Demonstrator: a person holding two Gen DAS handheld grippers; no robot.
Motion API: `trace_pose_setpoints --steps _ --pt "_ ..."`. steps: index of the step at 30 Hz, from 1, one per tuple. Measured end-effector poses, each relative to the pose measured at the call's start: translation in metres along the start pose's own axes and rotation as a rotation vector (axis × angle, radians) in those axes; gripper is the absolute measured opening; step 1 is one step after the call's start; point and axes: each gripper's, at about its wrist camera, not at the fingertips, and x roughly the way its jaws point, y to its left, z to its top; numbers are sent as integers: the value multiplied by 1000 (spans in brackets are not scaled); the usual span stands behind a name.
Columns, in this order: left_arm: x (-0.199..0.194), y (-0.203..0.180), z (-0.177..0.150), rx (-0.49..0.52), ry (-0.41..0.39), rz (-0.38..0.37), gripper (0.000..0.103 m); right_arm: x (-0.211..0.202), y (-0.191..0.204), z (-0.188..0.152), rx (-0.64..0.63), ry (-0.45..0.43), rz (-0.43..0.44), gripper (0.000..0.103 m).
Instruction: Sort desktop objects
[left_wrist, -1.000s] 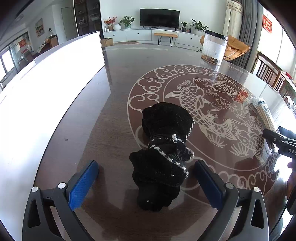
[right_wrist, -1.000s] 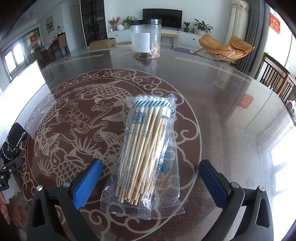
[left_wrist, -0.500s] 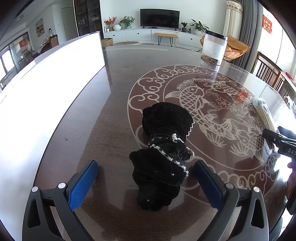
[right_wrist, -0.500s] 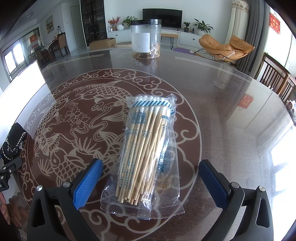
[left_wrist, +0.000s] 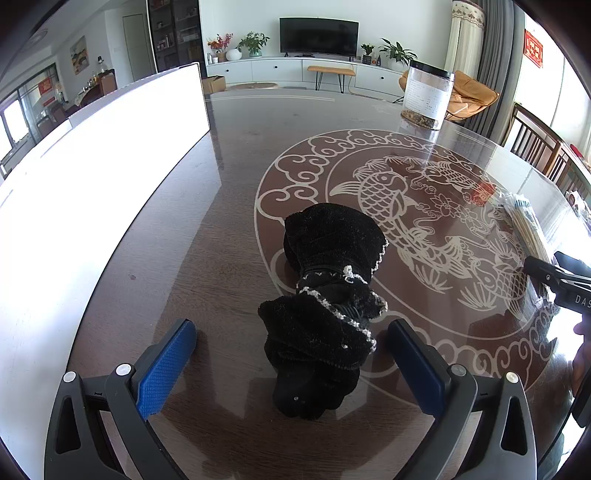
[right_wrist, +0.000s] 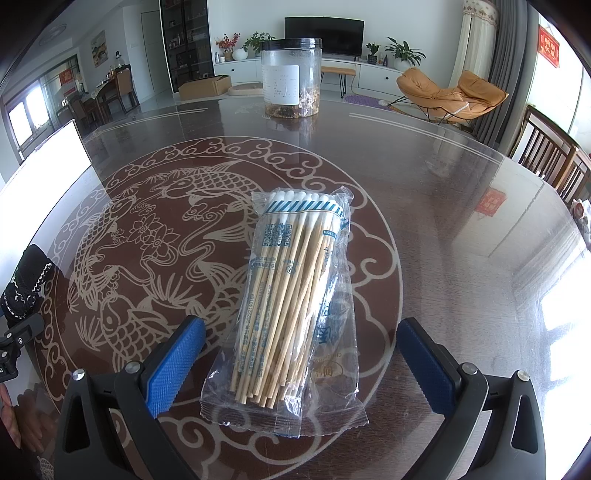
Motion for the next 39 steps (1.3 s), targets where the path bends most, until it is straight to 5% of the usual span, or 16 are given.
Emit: trace_pose_setpoints --steps 39 --pt "-5 0 -3 6 -11 -3 103 0 0 0 0 0 -1 103"
